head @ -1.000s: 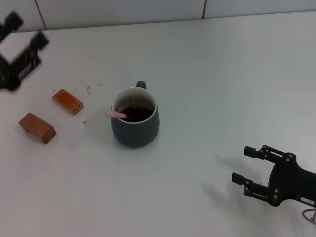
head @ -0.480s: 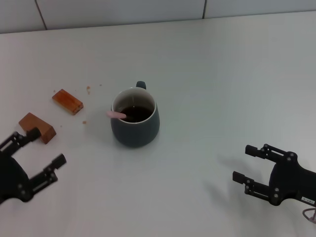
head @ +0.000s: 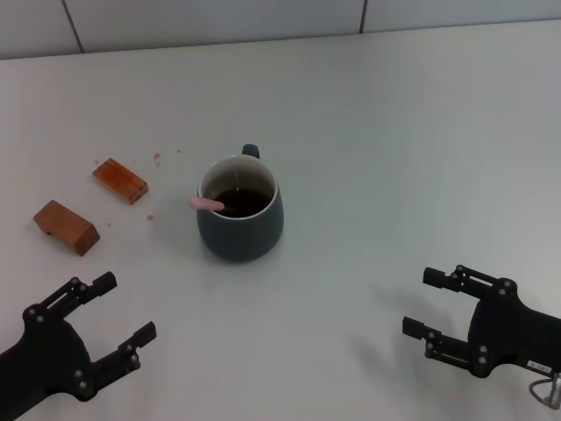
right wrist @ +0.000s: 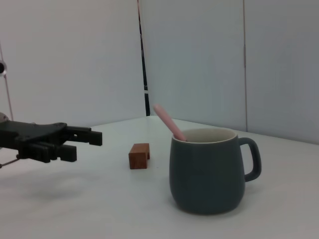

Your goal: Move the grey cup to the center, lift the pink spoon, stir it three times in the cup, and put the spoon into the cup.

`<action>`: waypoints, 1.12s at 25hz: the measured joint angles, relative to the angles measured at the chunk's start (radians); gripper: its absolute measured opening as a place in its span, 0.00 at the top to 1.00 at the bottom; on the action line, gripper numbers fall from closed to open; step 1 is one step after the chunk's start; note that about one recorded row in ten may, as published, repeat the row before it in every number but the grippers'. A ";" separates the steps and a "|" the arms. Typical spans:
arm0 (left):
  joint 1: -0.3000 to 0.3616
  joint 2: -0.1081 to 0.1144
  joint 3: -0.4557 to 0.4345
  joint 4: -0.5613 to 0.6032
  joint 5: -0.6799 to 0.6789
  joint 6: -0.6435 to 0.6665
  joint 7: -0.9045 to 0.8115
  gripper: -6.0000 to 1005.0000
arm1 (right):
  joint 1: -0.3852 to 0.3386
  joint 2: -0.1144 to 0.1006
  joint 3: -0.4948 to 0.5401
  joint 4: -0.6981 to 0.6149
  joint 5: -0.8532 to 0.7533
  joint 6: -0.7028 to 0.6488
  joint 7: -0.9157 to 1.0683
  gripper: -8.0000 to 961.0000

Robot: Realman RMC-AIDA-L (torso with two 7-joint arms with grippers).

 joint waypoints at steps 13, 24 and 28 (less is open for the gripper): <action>-0.007 0.000 0.000 -0.004 0.032 -0.034 0.001 0.22 | 0.002 -0.001 -0.026 0.020 -0.004 0.006 -0.001 0.24; -0.008 0.000 0.000 -0.004 0.032 -0.033 -0.002 0.22 | 0.001 -0.001 -0.026 0.020 -0.004 0.008 -0.002 0.24; -0.008 0.000 0.000 -0.004 0.032 -0.033 -0.002 0.22 | 0.001 -0.001 -0.026 0.020 -0.004 0.009 -0.002 0.24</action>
